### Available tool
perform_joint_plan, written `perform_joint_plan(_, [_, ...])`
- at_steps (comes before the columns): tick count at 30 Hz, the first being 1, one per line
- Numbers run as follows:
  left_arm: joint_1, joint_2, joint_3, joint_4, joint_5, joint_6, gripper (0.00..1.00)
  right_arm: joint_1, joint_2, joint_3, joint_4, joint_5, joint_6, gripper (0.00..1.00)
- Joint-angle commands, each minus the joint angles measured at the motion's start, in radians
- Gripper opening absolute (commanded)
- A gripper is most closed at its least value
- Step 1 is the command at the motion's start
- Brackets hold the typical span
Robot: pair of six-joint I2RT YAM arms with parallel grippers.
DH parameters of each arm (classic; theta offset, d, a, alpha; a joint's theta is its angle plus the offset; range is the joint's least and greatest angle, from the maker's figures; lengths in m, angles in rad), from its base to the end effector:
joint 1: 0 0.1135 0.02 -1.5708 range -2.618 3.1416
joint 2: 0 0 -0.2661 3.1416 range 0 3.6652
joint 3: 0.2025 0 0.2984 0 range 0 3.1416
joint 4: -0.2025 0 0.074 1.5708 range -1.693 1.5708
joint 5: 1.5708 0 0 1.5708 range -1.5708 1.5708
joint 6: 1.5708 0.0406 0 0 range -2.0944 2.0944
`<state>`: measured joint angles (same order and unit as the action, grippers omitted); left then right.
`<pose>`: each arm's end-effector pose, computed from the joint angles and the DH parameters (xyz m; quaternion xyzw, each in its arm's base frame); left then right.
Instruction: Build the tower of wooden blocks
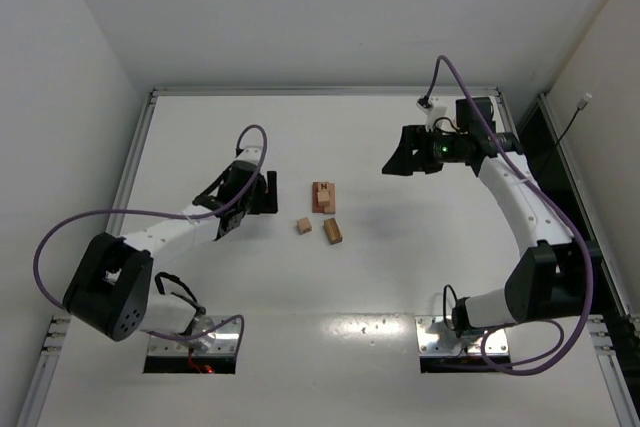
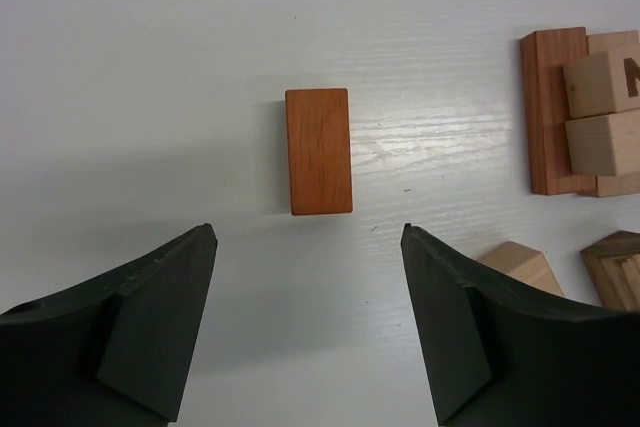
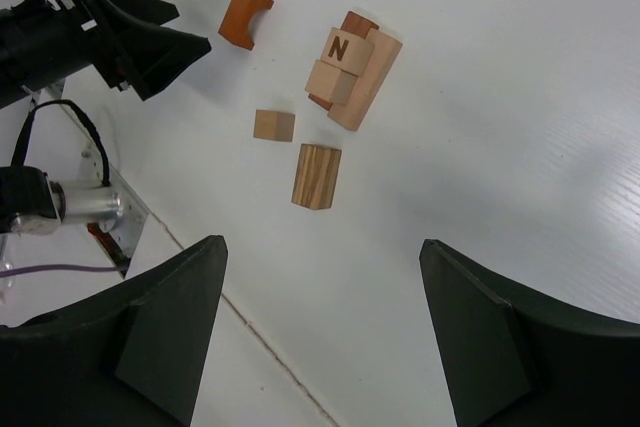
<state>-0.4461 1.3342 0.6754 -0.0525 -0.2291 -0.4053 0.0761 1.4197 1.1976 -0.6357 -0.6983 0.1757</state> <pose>0.2850 -0.1261 0.1666 -0.0292 0.9039 -0.0763 0.4199 0.3440 0.0524 0.2912 -0.0754 0.8854 0.3592 0.2851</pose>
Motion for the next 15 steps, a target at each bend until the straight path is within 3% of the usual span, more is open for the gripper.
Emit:
perform_joint_plan(1, [-0.008, 0.026, 0.01, 0.089, 0.016, -0.013, 0.72, 0.007, -0.033, -0.003, 0.037, -0.012, -0.019, 0.75])
perform_joint_plan(8, [-0.017, 0.12, 0.064, 0.089, 0.007, -0.013, 0.72, 0.007, -0.013, -0.003, 0.037, -0.012, -0.019, 0.75])
perform_joint_plan(15, [-0.017, 0.233, 0.142, 0.071, -0.024, -0.023, 0.66, 0.007, -0.013, -0.003, 0.037, -0.012, -0.019, 0.75])
